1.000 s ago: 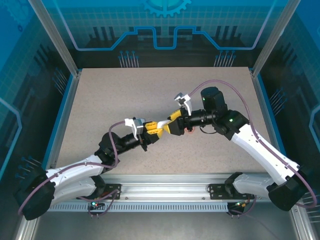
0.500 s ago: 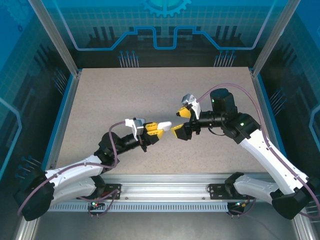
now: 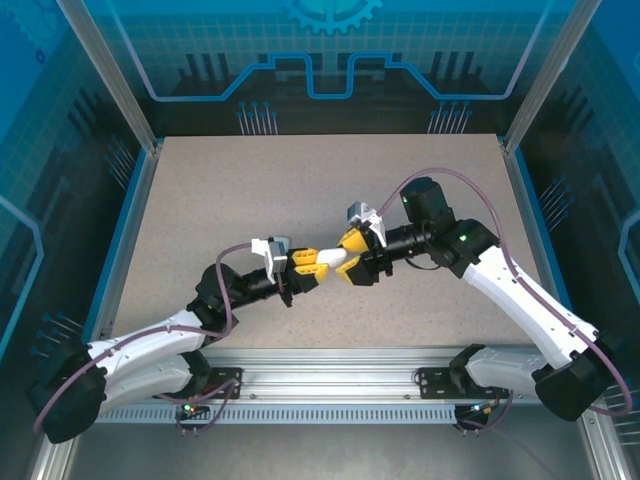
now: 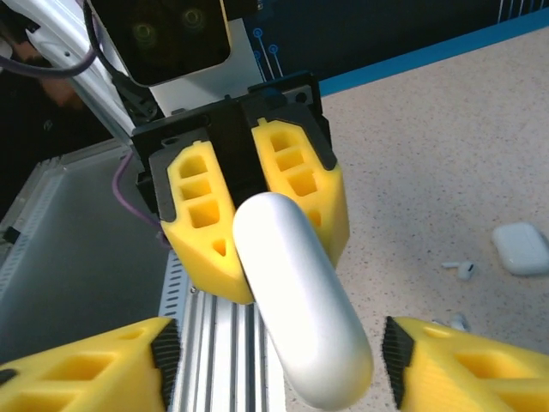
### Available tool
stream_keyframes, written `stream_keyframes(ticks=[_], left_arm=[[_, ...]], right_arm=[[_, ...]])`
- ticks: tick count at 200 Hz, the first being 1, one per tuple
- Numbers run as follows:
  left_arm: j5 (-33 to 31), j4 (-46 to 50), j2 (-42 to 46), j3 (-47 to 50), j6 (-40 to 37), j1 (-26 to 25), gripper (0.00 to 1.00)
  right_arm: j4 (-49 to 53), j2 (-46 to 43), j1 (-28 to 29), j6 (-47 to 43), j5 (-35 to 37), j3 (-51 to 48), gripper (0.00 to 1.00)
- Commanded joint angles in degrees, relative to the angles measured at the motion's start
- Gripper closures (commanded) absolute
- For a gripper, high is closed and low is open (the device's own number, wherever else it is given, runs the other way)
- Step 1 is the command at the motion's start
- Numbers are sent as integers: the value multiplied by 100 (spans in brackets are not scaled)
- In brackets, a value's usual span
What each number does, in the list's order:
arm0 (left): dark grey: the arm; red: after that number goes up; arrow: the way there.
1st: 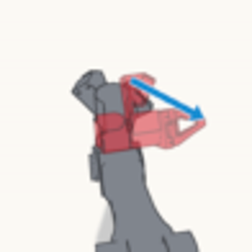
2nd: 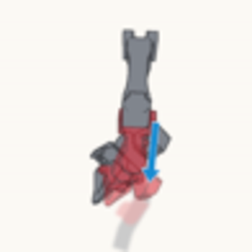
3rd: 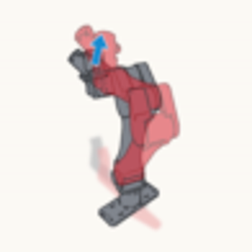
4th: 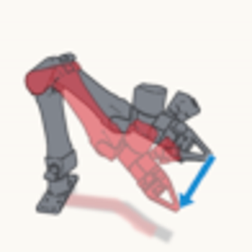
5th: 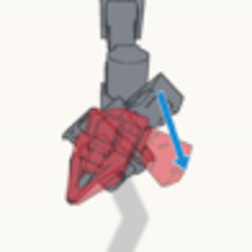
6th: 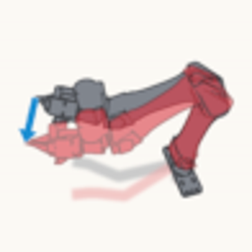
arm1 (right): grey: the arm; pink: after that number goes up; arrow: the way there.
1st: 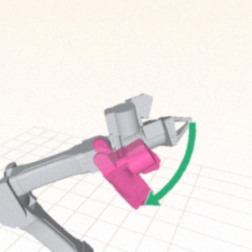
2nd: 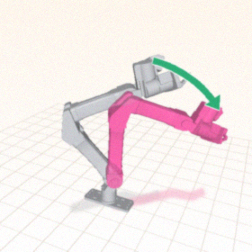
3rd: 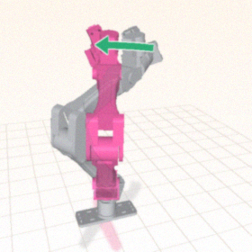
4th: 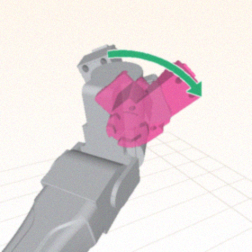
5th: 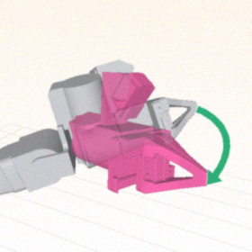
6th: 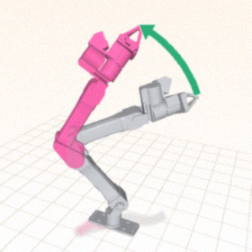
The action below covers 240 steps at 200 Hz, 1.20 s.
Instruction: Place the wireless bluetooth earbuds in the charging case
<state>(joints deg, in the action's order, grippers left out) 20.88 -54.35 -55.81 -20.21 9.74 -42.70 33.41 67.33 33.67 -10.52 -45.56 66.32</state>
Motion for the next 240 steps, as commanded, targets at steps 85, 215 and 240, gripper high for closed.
stream_keyframes(ticks=[85, 215, 240], left_arm=[[75, -173, -96, -220, 180, 40, 100], [-1211, 871, 1188, 255, -520, 42, 17], [-1652, 1727, 1893, 227, -762, 40, 16]], right_arm=[[-426, -32, 148, 421, -129, -211, 65], [-135, 176, -568, 1414, 1468, -954, 78], [-431, 681, -641, 1797, 1671, -1318, 78]])
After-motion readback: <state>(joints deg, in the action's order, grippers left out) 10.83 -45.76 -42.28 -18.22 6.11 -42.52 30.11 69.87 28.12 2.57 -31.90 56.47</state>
